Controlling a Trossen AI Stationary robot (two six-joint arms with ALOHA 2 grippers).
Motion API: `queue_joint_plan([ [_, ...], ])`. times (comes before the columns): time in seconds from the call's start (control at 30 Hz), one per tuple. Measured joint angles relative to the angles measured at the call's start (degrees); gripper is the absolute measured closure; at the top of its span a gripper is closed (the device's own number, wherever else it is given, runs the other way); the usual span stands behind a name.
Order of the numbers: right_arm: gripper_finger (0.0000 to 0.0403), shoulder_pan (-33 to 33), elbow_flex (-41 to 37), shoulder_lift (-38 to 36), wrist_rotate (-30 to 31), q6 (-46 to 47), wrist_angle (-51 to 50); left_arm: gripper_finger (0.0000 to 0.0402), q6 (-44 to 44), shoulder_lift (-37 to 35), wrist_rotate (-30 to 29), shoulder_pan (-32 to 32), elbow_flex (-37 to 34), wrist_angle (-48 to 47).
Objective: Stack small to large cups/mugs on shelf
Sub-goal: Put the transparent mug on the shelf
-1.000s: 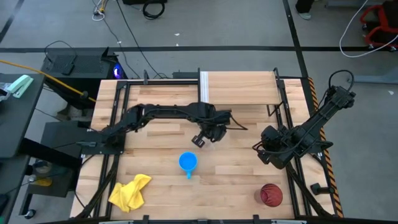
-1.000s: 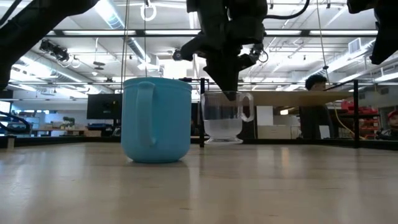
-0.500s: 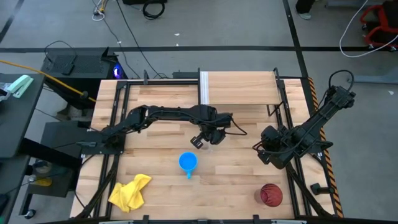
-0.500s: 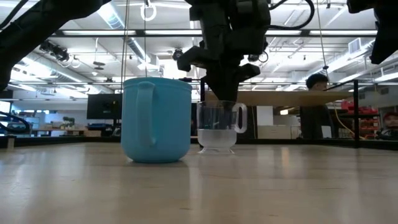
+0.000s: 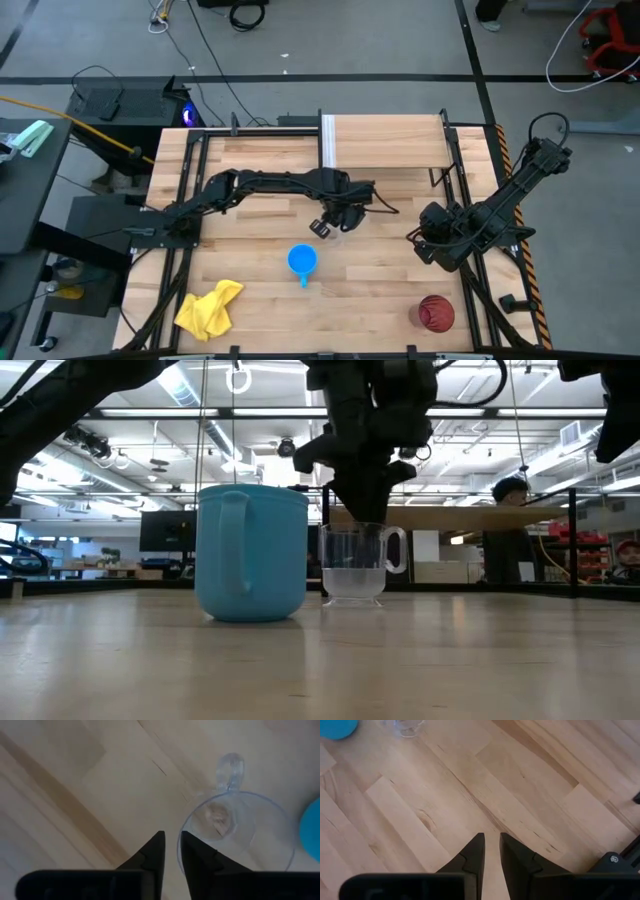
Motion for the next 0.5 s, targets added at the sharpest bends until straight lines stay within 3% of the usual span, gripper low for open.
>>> queue_joint_plan([
  [0.2, 0.0337, 0.0, 0.0, 0.0, 0.0, 0.0, 0.0, 0.0296, -4.4, 0.0, -1.0, 0.1, 4.9, 0.0],
  [0.3, 0.0337, 0.0, 0.0, 0.0, 0.0, 0.0, 0.0, 0.0284, -11.1, 0.0, -4.9, 0.1, 8.3, -1.7],
  [0.43, 0.0337, 0.0, 0.0, 0.0, 0.0, 0.0, 0.0, 0.0272, -29.5, -1.6, -17.0, 0.2, 8.5, -7.5],
  [0.5, 0.0337, 0.0, 0.0, 0.0, 0.0, -0.1, 0.1, 0.0270, -43.1, -2.3, -19.5, 0.5, 9.2, -14.8],
])
